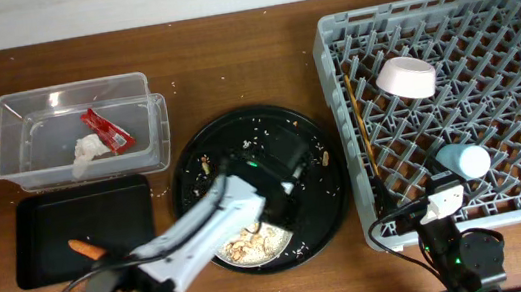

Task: Sort waste into correct bins and load items into the dishwasher rack
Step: 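Grasp the rim of the white plate with the left gripper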

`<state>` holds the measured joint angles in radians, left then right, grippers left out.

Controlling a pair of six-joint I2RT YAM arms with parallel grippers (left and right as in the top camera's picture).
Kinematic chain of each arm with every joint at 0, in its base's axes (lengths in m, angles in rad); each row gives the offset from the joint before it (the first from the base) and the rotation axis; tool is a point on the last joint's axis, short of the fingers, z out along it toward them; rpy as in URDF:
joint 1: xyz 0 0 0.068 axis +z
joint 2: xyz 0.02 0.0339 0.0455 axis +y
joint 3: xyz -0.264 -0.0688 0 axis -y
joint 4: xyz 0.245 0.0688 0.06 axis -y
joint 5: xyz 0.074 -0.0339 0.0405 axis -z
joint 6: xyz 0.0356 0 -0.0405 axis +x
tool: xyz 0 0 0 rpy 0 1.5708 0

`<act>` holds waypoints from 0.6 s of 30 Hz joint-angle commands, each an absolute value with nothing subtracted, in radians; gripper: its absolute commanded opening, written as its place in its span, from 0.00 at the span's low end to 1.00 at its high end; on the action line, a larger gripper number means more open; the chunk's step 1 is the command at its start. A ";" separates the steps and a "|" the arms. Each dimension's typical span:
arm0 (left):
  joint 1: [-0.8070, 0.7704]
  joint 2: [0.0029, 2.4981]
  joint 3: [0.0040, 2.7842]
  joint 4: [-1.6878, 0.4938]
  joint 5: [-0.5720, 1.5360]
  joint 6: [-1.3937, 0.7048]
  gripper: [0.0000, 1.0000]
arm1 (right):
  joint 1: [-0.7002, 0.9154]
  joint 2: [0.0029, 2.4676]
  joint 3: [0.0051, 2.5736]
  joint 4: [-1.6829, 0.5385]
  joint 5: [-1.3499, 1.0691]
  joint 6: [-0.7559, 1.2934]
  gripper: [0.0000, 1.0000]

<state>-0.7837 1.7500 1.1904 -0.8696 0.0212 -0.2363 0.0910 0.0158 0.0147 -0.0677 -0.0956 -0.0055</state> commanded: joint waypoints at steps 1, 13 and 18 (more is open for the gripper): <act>-0.843 1.813 1.194 -0.872 -0.011 -0.155 0.59 | 0.084 0.006 0.006 -0.067 -0.101 -0.011 0.98; -0.986 1.857 1.194 -0.889 -0.060 -0.033 0.33 | 0.084 0.006 0.006 -0.067 -0.101 -0.011 0.98; -0.958 1.906 1.194 -0.886 -0.088 -0.033 0.23 | 0.084 0.006 0.006 -0.067 -0.101 -0.011 0.98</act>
